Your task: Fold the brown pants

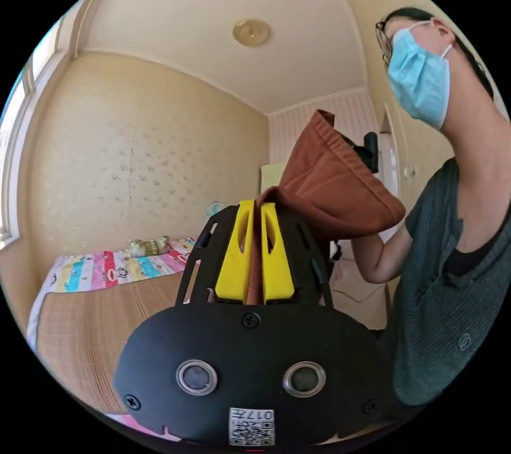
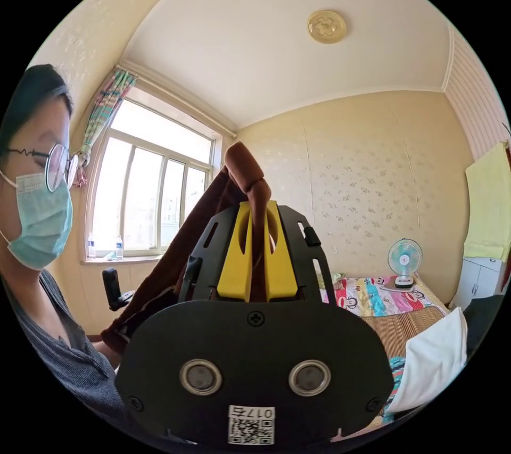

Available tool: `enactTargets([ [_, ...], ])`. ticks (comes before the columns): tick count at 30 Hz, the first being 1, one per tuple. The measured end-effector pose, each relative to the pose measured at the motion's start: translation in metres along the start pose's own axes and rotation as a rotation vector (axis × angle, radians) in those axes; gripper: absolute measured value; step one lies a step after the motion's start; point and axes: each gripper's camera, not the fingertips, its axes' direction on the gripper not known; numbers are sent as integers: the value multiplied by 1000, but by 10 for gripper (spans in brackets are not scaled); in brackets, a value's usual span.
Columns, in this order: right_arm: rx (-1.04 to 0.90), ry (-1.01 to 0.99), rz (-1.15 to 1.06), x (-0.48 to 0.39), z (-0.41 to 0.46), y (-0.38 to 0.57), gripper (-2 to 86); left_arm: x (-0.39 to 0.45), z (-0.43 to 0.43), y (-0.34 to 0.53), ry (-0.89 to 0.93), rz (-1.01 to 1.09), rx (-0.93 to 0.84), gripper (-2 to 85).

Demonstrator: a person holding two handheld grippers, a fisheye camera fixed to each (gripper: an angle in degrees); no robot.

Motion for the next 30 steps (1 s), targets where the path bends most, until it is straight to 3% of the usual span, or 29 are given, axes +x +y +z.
enactTargets([
  [2,7,-30,-16,15,1,21,28,-23,2,21,261,-2,4,1],
  [5,-73,-91,79,53,16,77,28,-62,26,56,432,-128,-126,-1],
  [9,-476,-134,457,128,64,166,34,-109,62,119,403,-419,-352,-2],
  [12,-736,-306,629,168,114,216,41,-139,86,170,343,-589,-470,-3],
  [16,-1100,-602,567,229,240,216,45,-200,157,160,404,-554,-676,-4],
  [19,-1191,-514,344,288,368,128,48,-311,206,83,317,-710,-524,1],
  [21,-1075,-329,386,340,436,52,53,-390,223,22,250,-732,-310,10],
  [22,-912,-200,517,380,461,3,60,-431,227,-21,135,-643,-199,25],
  [24,-657,-54,651,420,465,-53,79,-472,223,-59,-191,-581,-159,84],
  [25,-540,8,658,426,460,-72,99,-491,219,-60,-390,-691,-164,155],
  [26,-504,41,668,425,458,-75,103,-500,215,-48,-463,-813,-154,196],
  [27,-499,74,695,420,462,-73,113,-500,214,-39,-446,-834,-146,216],
  [30,-800,-105,576,386,496,-28,113,-482,226,24,-244,-740,-249,167],
])
